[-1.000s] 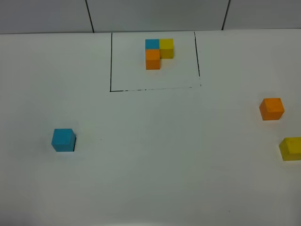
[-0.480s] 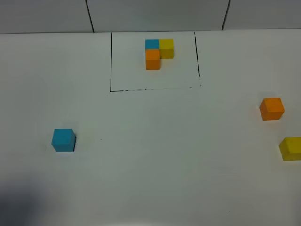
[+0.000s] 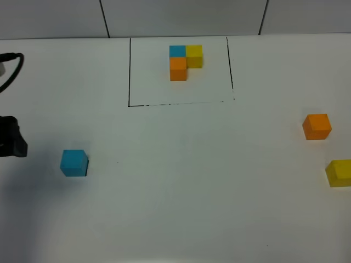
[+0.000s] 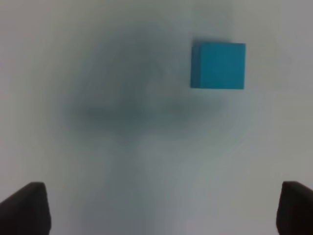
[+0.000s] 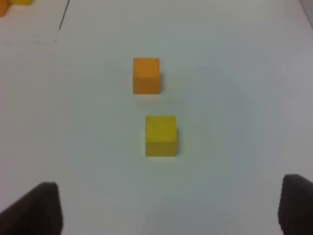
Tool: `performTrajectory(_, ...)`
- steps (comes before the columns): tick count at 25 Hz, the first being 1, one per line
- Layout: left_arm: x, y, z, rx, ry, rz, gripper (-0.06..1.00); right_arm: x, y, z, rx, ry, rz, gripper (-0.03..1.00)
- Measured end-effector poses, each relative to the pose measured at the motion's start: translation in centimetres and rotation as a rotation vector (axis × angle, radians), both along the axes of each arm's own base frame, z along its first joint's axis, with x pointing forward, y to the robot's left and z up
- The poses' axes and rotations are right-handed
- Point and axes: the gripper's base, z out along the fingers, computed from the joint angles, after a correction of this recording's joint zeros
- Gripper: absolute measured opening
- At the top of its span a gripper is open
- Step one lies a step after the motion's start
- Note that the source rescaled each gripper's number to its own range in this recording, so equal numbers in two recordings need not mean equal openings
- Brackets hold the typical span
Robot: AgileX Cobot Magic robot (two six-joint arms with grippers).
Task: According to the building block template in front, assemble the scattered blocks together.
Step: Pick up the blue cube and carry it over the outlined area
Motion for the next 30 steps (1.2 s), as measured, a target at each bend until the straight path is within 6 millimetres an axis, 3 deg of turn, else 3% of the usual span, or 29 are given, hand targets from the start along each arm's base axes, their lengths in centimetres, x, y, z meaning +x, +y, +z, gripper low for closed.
performTrajectory(6,3.4,-1.3,-4.3,0.009,0.076,-0.043,0.98,0.0,0.0,0.0,0.0,0.0,0.0,0.79)
performTrajectory(14,5.8,-4.5,-8.6,0.01,0.128,-0.076,0.97,0.0,0.0,0.0,0.0,0.0,0.0,0.77)
performTrajectory(19,7.1,-6.1,-9.6,0.015,0.15,-0.081,0.97,0.0,0.0,0.0,0.0,0.0,0.0,0.76)
performTrajectory(30,7.7,-5.8,-10.3,0.069,0.125,-0.057,0.97,0.0,0.0,0.0,0.0,0.0,0.0,0.76)
